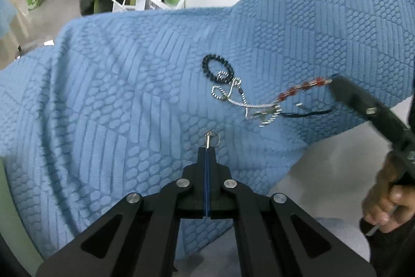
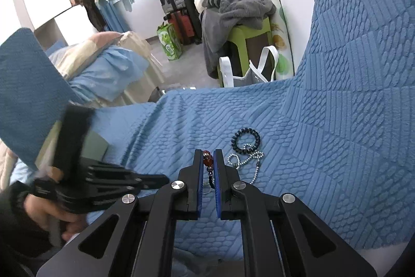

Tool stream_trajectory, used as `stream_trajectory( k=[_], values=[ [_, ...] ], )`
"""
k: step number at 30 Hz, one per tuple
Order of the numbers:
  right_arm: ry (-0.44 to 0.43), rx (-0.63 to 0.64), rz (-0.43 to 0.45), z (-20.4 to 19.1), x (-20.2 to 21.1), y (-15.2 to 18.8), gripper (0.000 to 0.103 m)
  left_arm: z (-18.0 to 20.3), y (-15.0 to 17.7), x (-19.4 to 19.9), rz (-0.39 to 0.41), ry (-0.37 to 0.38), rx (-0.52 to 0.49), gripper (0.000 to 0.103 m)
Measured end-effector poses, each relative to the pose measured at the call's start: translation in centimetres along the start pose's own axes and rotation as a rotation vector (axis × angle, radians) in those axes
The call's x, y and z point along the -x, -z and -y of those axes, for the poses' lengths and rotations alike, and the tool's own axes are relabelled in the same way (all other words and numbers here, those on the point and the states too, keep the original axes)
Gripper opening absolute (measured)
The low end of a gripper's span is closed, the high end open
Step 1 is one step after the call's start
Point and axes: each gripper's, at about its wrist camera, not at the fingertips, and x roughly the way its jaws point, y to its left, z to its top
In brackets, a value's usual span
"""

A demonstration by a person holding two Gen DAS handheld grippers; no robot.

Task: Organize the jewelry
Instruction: 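Lift both tools, pulling the red-bead bracelet chain free of the black-bead bracelet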

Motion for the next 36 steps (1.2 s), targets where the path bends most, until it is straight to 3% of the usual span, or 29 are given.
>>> stream_trajectory(
  k=[2,3,4,6,13,18,22,30,32,33,36],
  values=[
    [0.003,-0.001,0.013,-0.1,0.6,-0.2,0.005,-0.1,0.0,-0.8,-0.012,0.002,0.001,0.002],
    [0.002,-0.003,0.020,-0.1,1.0,-0.3,0.005,-0.2,-0.1,-1.3,-0.021,0.002,0.007,0.014],
    [0.001,-0.005,0.026,-0.1,1.3,-0.4,0.005,-0.3,-0.2,-1.7,-0.026,0.004,0.012,0.032],
    [0.008,0.001,0.035,-0.2,1.9,-0.7,0.005,0.0,-0.1,-1.9,-0.010,0.011,-0.010,0.037],
    [0.010,0.002,0.039,0.0,2.2,-0.9,0.005,2.4,-0.3,-2.8,0.014,0.008,-0.129,0.036],
    [0.012,-0.007,0.040,0.2,2.3,-0.9,0.005,3.8,-1.0,-0.6,0.114,0.154,-0.162,0.036],
    [0.014,-0.008,0.041,0.4,2.3,-1.0,0.005,4.7,-1.2,0.6,0.137,0.234,-0.187,0.036],
    [0.006,-0.006,0.042,0.0,2.1,-1.2,0.005,6.2,-2.3,0.3,0.136,0.215,-0.260,0.036],
    [0.004,-0.007,0.041,-0.1,2.1,-1.2,0.005,6.5,-2.5,-0.1,0.131,0.190,-0.281,0.028],
    [0.005,-0.007,0.041,-0.2,2.1,-1.2,0.005,6.7,-2.6,-0.3,0.123,0.178,-0.290,0.005],
    [0.021,-0.006,0.038,-0.3,1.9,-1.2,0.005,6.6,-2.5,0.2,0.129,0.171,-0.288,0.005]
  ],
)
